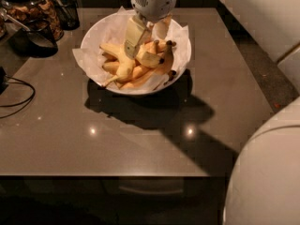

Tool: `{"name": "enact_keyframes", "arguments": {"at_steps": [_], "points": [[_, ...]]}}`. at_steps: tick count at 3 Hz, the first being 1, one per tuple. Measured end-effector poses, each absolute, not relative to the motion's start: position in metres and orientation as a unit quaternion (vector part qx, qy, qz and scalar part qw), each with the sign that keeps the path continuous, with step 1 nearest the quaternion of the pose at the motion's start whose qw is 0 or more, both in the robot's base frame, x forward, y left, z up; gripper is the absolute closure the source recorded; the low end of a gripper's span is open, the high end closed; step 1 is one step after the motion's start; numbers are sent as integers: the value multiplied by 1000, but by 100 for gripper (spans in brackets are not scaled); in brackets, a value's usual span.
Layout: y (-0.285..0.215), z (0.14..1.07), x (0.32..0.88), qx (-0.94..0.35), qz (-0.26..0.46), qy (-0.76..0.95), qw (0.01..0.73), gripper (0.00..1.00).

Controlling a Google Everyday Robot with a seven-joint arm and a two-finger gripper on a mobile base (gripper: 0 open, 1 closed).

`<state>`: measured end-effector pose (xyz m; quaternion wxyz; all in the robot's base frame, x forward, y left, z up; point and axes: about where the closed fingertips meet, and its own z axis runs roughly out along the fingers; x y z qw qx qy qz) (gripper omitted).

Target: Pick banana from white bowl

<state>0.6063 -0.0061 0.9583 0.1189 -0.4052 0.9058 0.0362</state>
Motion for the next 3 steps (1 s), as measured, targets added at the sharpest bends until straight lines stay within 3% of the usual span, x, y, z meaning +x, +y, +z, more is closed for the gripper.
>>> {"name": "enact_keyframes", "arguments": {"at_steps": [1, 2, 3], "points": [[-5, 958, 606, -406, 29, 906, 118, 31], [-3, 956, 607, -409, 18, 905, 117, 38], [-1, 953, 606, -411, 5, 904, 114, 52]]}}
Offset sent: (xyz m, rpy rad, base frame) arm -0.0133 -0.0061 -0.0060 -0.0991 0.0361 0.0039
